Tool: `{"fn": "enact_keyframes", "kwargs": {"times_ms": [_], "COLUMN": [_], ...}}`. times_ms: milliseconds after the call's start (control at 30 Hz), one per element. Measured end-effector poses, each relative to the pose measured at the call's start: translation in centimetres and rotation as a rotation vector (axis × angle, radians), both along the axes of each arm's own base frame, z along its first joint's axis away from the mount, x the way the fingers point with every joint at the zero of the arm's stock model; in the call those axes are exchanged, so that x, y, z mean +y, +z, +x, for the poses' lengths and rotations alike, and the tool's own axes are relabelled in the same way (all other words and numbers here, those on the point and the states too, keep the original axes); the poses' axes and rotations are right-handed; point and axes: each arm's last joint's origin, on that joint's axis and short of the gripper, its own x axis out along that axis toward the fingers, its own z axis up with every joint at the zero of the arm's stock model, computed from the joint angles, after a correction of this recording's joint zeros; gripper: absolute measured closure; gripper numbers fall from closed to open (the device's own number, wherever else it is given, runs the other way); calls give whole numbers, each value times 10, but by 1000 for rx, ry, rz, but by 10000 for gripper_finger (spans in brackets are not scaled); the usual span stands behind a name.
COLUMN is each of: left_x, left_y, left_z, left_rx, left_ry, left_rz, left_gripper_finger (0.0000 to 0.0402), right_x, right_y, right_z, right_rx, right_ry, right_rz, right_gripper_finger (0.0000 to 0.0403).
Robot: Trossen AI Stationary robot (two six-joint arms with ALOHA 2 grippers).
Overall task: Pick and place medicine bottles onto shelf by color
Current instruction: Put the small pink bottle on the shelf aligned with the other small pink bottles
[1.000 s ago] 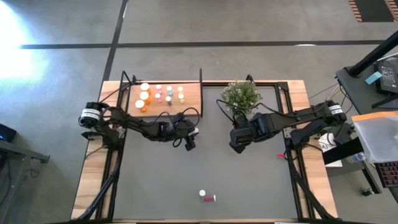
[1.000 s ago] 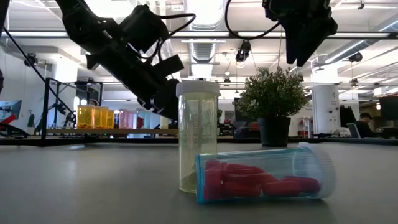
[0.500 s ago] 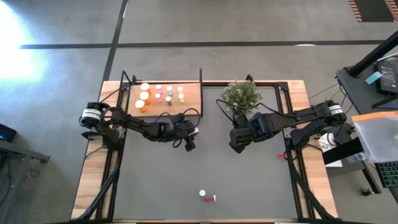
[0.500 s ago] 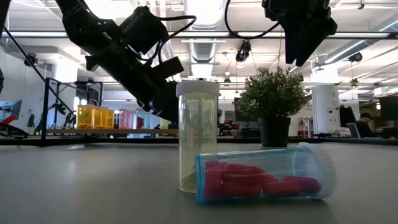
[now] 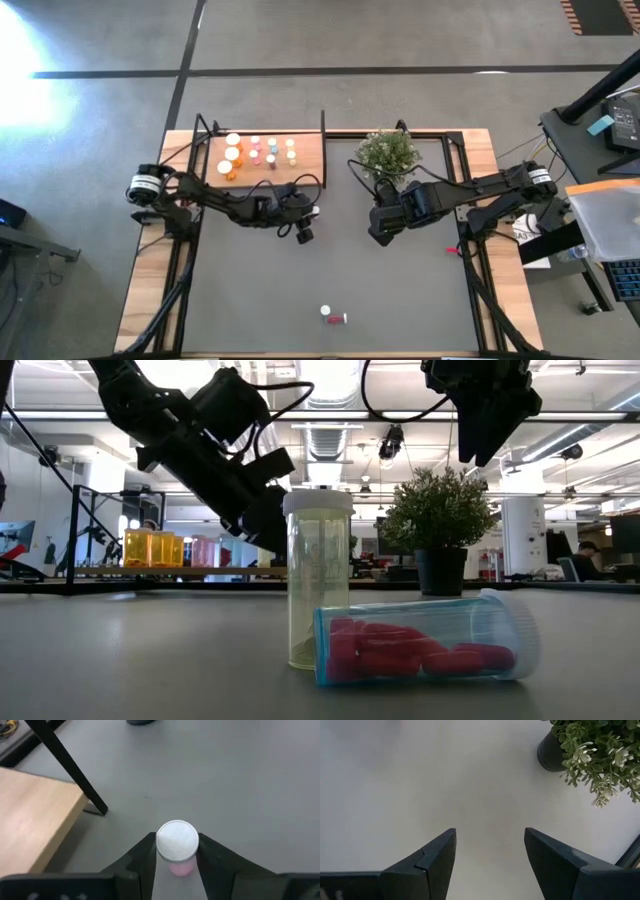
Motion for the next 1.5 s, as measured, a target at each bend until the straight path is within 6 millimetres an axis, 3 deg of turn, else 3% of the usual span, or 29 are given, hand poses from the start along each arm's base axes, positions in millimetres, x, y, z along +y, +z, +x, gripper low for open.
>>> {"fn": "enact_keyframes", "kwargs": {"times_ms": [300,500,733,900,1200,1500], "left_x": [4,19,41,50,53,54], "left_y": [24,42,61,72,46,42], "left_z": [-13,-41,-77,-91,-110,-114], "left_rx": [-12,83,76,41,67,91], "left_ry": [24,156,370,467,625,657], "left_rz": [18,55,11,51,-51,-17], "left_gripper_finger": [291,291,291,291,291,291], "right_x": [0,0,0,0,0,0], "right_y": [0,0,0,0,0,0], "right_z": [0,0,1,2,2,2], "right_rx": [0,0,-7,-17,-24,-25], "right_ry": [0,0,0,0,-7,-8], "right_rz": [0,0,2,3,5,5], "right_gripper_finger": [177,177,177,177,177,177]}}
